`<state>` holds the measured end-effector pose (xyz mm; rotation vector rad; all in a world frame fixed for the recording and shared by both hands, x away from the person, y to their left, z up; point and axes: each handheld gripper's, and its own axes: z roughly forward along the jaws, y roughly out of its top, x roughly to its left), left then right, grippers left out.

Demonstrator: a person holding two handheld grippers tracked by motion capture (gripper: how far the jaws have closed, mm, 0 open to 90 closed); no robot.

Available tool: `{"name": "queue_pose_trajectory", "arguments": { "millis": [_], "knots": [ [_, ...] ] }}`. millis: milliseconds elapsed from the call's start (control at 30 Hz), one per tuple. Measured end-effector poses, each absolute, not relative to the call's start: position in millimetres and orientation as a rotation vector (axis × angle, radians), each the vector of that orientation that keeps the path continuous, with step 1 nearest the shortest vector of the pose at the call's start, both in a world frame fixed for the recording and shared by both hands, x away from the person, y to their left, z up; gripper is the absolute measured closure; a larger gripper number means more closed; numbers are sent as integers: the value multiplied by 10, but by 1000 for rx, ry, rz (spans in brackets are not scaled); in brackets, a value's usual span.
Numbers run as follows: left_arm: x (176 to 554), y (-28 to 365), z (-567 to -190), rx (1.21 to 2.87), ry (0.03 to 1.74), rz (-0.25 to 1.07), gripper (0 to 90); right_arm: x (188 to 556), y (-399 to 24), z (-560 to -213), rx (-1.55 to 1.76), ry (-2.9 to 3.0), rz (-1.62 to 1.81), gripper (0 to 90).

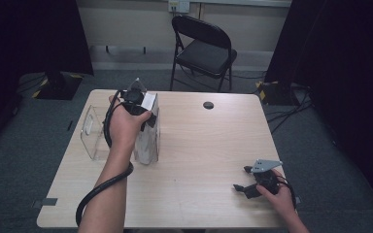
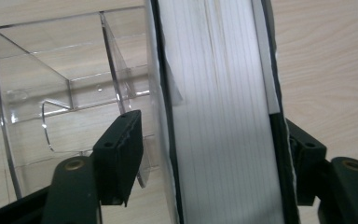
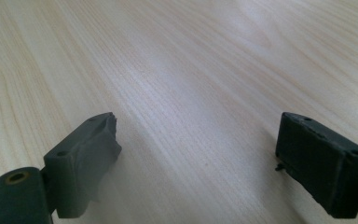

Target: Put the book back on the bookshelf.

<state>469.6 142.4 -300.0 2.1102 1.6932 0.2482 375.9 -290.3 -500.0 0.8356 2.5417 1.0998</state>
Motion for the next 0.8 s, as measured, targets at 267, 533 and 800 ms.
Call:
{"name": "queue_pose_trajectory", "arguments": {
  "millis": [267, 533, 800],
  "knots": [
    [4618, 1457, -3021, 2118, 1646, 237, 267, 3759, -2903, -5000, 836, 2541, 1100, 117],
    [4535, 1516, -3048, 2124, 1608, 249, 237, 3759, -2903, -5000, 836, 2541, 1100, 117],
    [4466, 1568, -3058, 2123, 1585, 249, 224, 3757, -2902, -5001, 833, 2539, 1101, 117]
  ]
}}
